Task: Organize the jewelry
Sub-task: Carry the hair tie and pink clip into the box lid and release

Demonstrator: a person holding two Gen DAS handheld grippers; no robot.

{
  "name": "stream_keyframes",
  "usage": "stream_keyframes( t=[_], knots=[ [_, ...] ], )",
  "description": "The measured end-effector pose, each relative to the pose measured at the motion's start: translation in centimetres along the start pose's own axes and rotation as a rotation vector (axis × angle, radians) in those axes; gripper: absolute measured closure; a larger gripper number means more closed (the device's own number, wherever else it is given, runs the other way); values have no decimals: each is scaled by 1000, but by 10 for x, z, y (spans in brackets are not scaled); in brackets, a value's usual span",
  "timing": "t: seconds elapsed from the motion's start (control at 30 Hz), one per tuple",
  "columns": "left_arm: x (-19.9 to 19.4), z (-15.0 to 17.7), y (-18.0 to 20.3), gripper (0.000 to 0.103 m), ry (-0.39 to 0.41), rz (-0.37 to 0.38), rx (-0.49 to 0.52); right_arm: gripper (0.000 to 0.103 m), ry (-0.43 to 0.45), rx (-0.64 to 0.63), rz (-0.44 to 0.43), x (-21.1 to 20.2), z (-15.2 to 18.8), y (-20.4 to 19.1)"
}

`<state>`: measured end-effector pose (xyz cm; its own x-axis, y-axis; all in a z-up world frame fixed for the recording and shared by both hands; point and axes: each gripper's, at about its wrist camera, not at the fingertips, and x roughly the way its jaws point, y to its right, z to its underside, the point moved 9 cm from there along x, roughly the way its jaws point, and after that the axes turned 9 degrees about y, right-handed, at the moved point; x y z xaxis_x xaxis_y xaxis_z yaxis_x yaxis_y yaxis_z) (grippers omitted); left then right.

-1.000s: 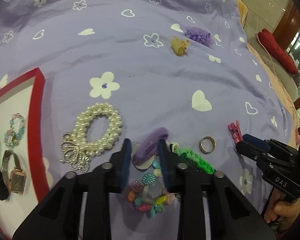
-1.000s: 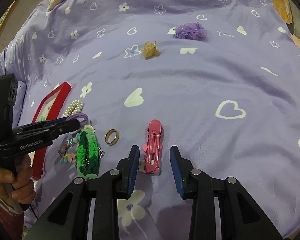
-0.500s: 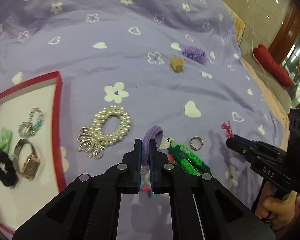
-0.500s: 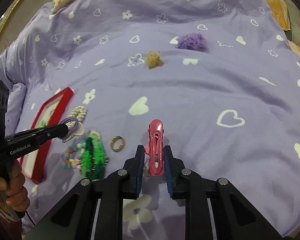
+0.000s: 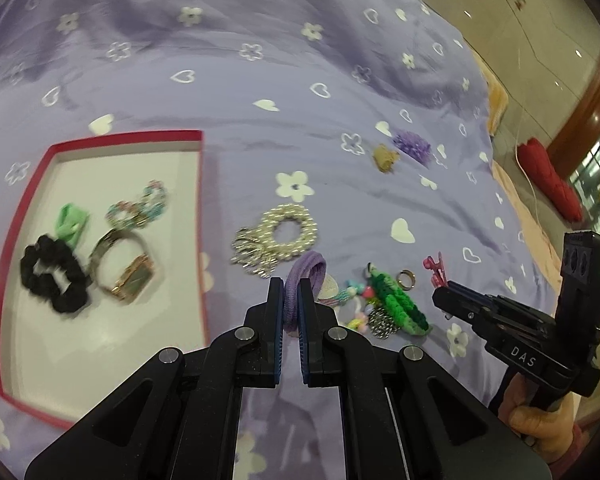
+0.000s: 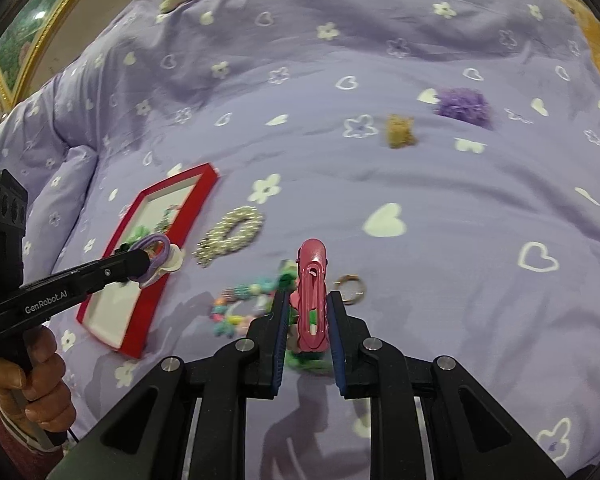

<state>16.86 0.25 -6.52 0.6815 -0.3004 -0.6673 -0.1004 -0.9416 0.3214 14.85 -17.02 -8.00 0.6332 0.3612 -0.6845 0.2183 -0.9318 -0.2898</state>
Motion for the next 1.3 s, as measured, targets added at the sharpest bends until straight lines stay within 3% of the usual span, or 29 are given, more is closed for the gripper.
stream_keyframes(
  t=[1.3],
  knots=[
    [-76, 19, -137, 98, 96, -166, -234, 84, -87, -201, -261, 46, 14, -176]
  ],
)
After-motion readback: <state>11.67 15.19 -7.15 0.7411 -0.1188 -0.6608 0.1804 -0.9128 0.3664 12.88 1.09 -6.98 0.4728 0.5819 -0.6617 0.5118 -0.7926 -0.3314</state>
